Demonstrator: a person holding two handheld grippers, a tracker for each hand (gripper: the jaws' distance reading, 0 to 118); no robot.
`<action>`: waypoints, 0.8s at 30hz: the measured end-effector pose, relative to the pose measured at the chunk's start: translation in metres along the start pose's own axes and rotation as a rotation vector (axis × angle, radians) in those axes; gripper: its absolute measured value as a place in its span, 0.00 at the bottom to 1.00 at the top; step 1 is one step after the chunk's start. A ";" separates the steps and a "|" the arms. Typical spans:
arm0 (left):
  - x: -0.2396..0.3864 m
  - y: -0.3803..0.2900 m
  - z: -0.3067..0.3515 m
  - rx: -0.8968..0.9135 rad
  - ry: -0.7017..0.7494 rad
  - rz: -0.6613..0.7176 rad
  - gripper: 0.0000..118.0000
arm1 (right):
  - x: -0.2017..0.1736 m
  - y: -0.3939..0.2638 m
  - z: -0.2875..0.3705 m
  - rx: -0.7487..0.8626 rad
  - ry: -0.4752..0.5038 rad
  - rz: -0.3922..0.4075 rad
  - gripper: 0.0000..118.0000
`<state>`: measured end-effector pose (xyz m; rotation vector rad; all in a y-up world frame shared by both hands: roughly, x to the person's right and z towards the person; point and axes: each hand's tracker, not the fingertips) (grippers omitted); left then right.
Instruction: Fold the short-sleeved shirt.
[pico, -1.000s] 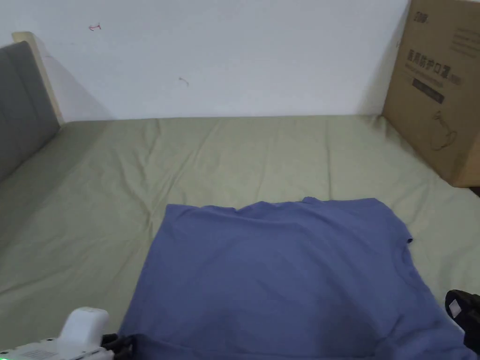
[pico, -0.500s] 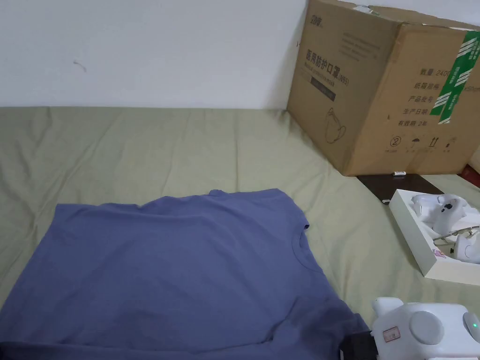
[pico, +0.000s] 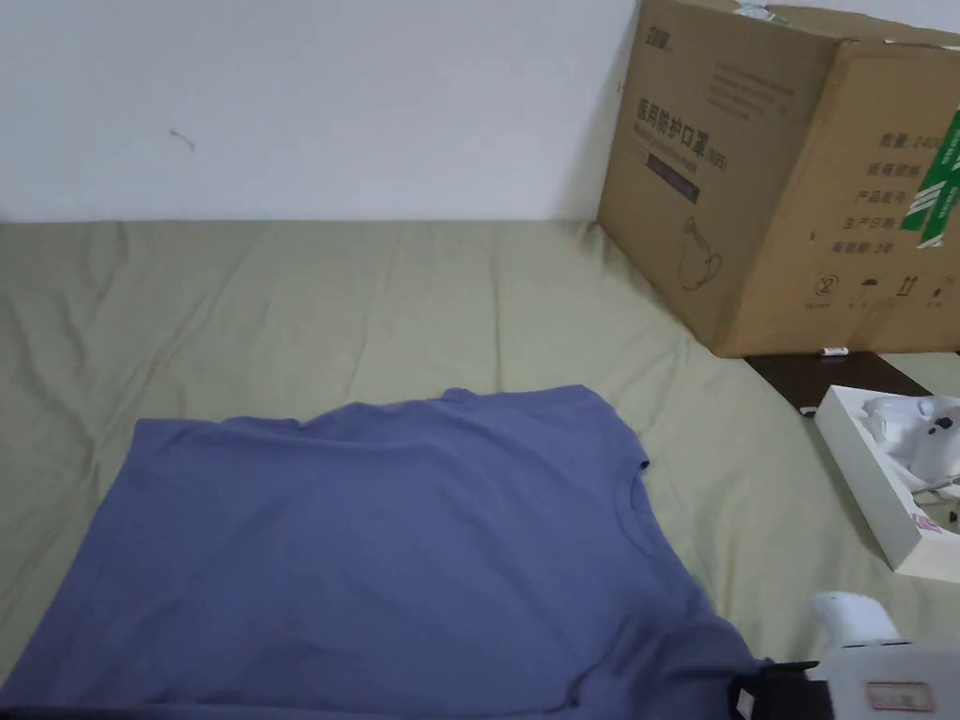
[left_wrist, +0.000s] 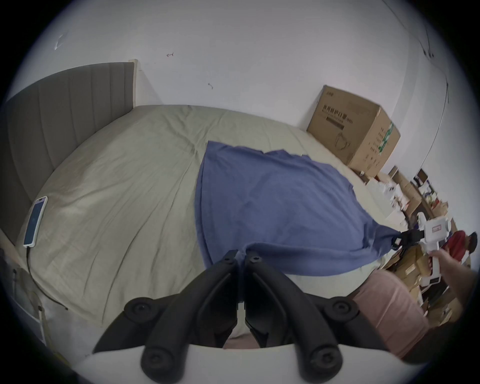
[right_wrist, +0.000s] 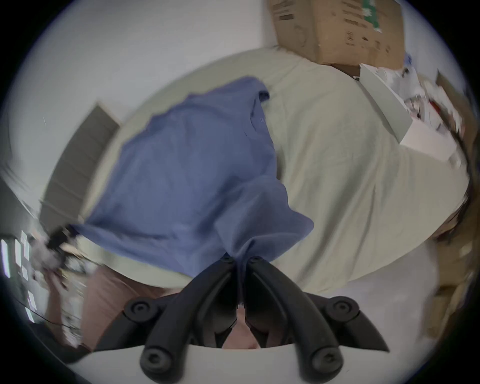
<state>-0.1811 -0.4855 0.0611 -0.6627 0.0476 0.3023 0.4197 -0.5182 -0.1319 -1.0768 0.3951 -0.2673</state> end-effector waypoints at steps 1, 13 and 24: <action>-0.002 0.009 -0.003 0.003 -0.011 0.015 0.02 | 0.000 0.006 0.005 0.017 0.053 -0.042 0.02; -0.033 0.113 -0.119 -0.007 0.092 0.144 0.02 | -0.003 0.142 -0.044 0.138 0.061 -0.244 0.02; -0.037 0.119 -0.176 0.007 0.055 0.097 0.97 | -0.012 0.182 -0.122 0.134 -0.212 -0.155 0.83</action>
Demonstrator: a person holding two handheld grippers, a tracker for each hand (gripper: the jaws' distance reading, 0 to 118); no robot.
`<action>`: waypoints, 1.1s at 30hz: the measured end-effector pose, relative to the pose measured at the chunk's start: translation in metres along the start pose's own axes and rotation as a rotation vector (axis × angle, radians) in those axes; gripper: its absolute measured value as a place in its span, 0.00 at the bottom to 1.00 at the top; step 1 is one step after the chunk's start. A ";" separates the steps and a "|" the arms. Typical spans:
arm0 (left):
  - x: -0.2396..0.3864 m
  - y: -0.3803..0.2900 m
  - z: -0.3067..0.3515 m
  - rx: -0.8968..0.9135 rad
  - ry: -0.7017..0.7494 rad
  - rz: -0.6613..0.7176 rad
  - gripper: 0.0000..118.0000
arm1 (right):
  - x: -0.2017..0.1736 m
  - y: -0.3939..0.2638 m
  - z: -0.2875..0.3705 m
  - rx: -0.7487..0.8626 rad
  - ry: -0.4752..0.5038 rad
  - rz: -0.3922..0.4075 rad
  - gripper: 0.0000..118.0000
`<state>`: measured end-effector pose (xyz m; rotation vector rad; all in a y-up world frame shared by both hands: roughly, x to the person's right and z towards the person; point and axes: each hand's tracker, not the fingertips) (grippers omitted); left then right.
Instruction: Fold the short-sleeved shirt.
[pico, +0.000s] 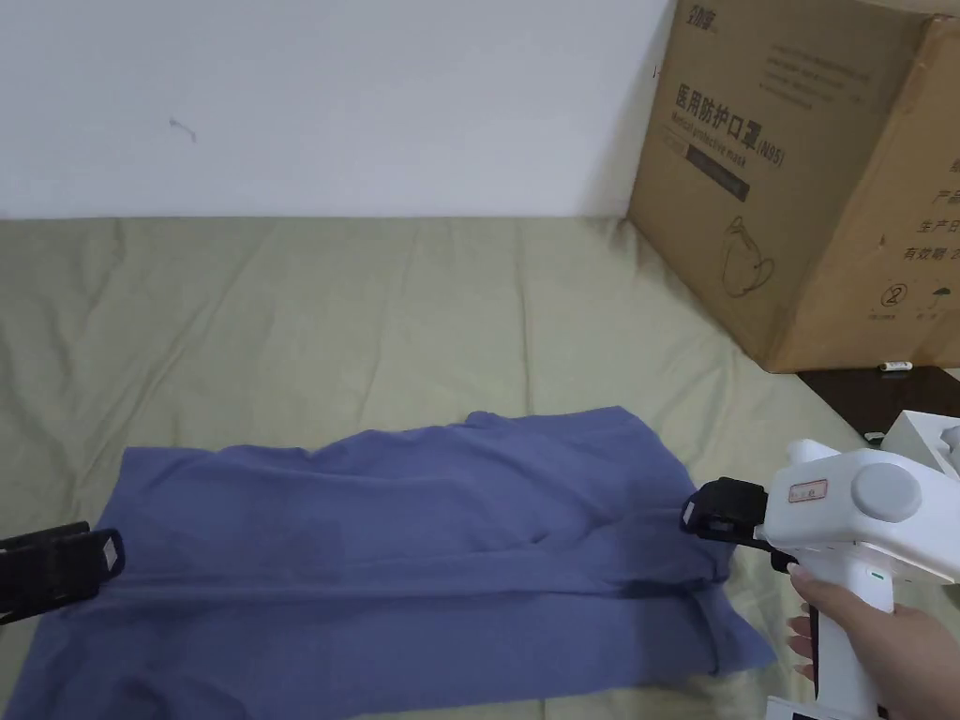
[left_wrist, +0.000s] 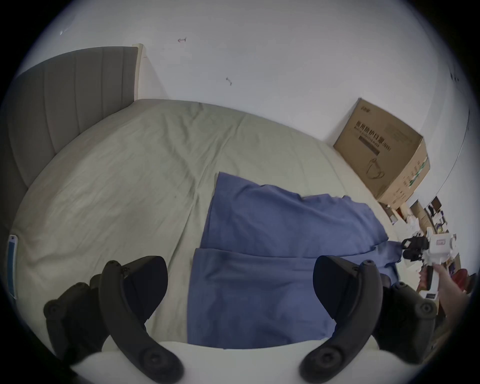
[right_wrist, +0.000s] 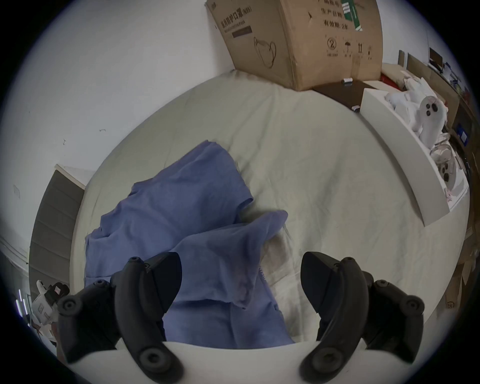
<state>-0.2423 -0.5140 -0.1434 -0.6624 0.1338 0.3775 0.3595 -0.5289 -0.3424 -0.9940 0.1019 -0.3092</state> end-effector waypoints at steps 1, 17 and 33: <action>0.001 0.000 0.006 -0.006 -0.004 0.007 0.97 | -0.001 -0.003 0.007 0.016 0.006 -0.006 0.83; 0.083 -0.072 0.222 0.489 0.027 -0.174 0.00 | -0.050 -0.152 0.214 0.599 0.305 0.289 0.00; -0.037 -0.053 0.005 -0.315 0.125 0.089 0.96 | -0.057 -0.159 0.196 0.389 0.368 0.290 0.00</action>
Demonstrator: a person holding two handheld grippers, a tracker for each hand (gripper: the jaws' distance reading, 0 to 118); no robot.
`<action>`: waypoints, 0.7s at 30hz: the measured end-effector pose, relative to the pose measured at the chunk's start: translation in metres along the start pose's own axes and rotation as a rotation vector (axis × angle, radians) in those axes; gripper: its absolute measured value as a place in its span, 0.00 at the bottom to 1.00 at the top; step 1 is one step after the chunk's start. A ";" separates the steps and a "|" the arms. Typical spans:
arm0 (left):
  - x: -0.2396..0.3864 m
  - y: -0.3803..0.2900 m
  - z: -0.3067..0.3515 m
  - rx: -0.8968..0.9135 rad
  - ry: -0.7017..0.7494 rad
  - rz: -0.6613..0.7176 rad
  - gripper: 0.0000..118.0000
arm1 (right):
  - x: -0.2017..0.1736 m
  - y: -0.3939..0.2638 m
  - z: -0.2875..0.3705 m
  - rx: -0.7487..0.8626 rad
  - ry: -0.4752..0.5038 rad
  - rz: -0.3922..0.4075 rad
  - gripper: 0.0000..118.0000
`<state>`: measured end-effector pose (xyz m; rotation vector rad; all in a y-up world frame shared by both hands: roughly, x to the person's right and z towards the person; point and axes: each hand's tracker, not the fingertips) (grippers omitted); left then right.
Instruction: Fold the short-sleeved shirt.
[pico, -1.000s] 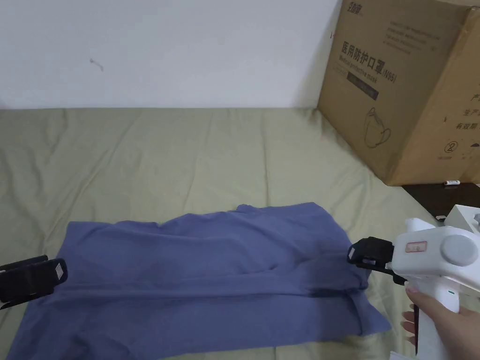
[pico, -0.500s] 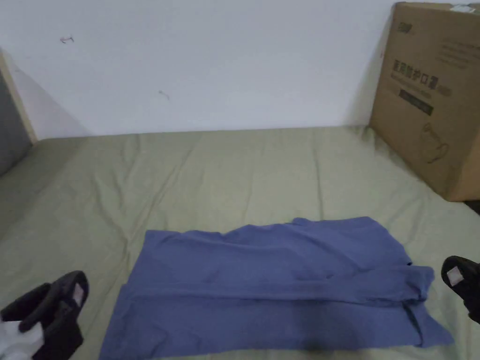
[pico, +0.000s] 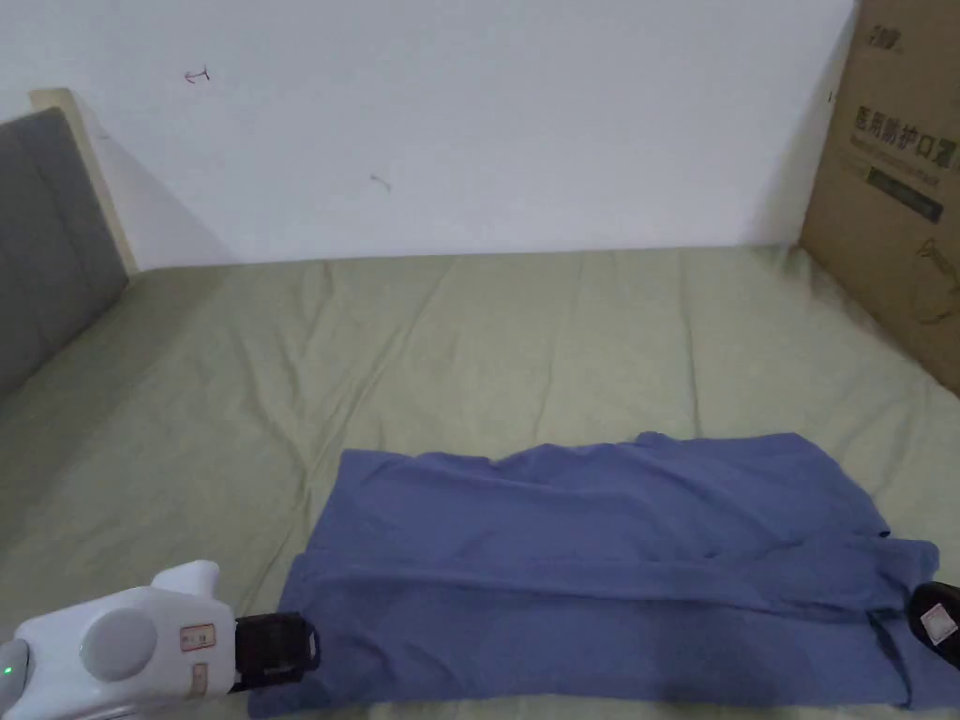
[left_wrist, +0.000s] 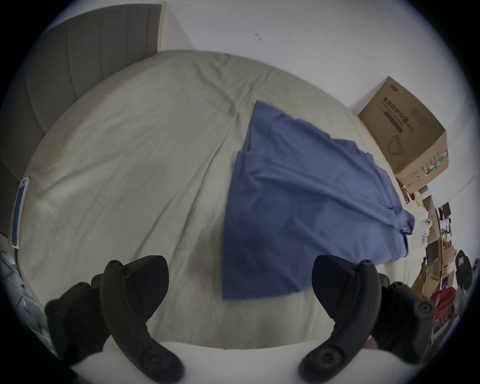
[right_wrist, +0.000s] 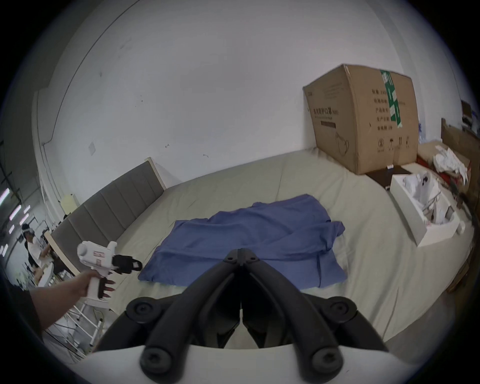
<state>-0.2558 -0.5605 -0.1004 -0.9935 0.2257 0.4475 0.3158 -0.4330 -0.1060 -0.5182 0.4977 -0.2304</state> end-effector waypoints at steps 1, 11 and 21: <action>0.001 0.000 -0.011 -0.025 0.013 -0.013 0.96 | 0.004 0.000 -0.004 -0.007 0.001 -0.017 0.00; 0.039 -0.018 -0.033 -0.049 0.200 -0.128 0.76 | 0.020 -0.003 -0.015 -0.045 -0.012 -0.082 0.00; 0.056 -0.023 0.021 0.071 0.056 -0.240 0.04 | 0.096 0.035 -0.041 -0.143 -0.155 -0.160 0.00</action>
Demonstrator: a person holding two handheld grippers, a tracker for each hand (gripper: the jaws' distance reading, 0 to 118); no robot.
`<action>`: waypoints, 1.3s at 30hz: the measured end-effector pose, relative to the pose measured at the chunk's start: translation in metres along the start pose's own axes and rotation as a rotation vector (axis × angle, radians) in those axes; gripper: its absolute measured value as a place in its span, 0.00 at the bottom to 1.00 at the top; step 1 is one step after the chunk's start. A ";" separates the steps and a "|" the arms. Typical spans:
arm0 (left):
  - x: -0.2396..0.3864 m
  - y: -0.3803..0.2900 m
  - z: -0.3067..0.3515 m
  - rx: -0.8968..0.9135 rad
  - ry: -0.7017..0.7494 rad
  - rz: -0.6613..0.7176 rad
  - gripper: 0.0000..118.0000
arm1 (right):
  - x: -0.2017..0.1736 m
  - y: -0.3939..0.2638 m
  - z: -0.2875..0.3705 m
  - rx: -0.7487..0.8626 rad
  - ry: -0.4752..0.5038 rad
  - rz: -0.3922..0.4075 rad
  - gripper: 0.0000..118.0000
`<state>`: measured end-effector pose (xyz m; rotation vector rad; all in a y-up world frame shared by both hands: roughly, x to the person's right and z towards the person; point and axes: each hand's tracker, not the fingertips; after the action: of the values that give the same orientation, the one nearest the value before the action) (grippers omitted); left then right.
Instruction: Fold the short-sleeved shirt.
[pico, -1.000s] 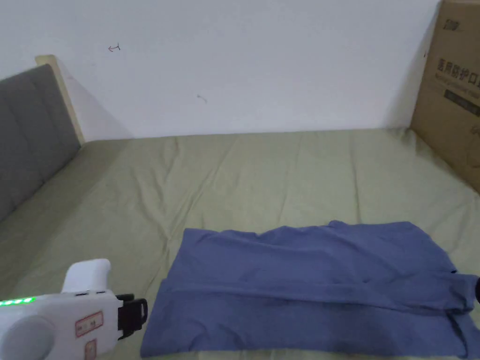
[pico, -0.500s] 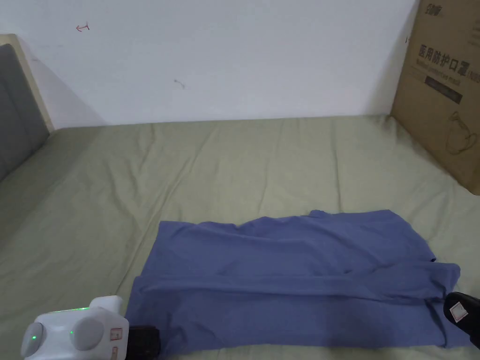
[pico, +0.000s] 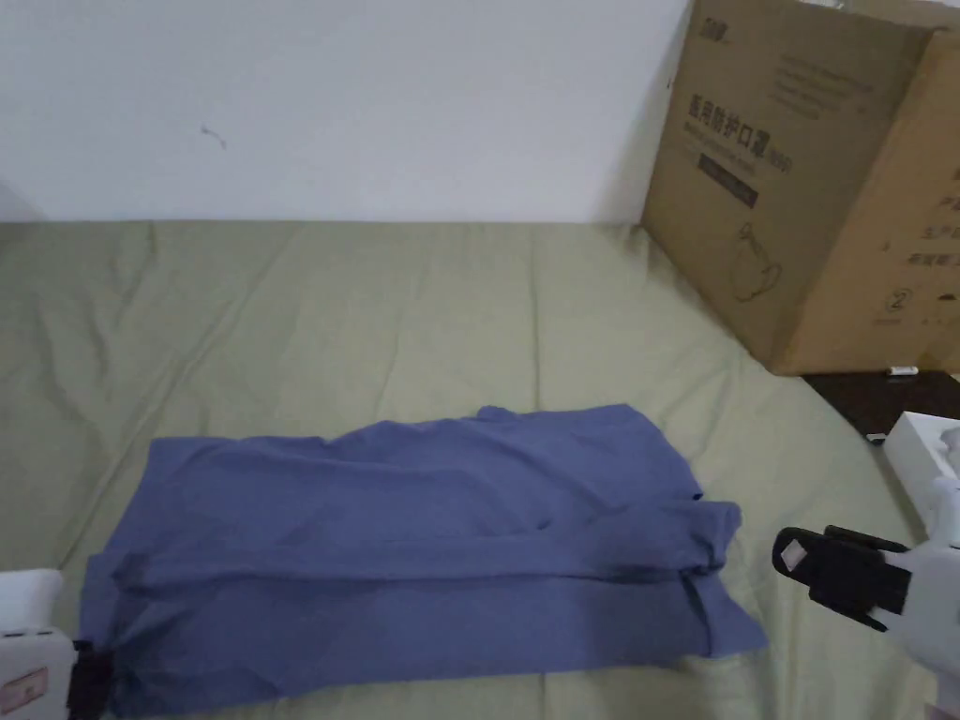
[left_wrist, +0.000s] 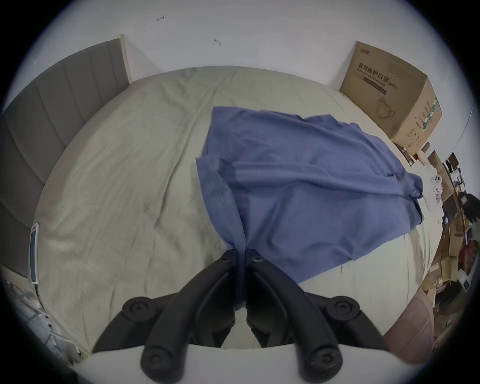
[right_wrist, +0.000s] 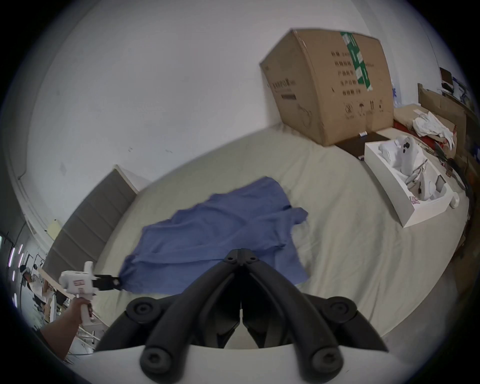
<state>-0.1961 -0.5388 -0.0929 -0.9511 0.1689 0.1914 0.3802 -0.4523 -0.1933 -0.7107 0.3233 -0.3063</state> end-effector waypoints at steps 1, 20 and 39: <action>-0.003 0.002 0.004 0.006 -0.004 0.013 0.04 | 0.009 0.009 -0.016 -0.065 -0.007 -0.012 0.00; -0.004 0.011 0.002 -0.042 0.010 -0.012 0.04 | 0.033 -0.004 -0.163 -0.598 -0.205 0.236 0.05; -0.025 -0.058 0.076 -0.236 -0.102 -0.075 0.04 | 0.045 -0.051 -0.037 -0.711 -0.080 0.215 0.05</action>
<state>-0.2026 -0.5116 0.0018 -1.1779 0.0164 0.1935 0.3983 -0.5273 -0.1936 -1.3707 0.4327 0.0558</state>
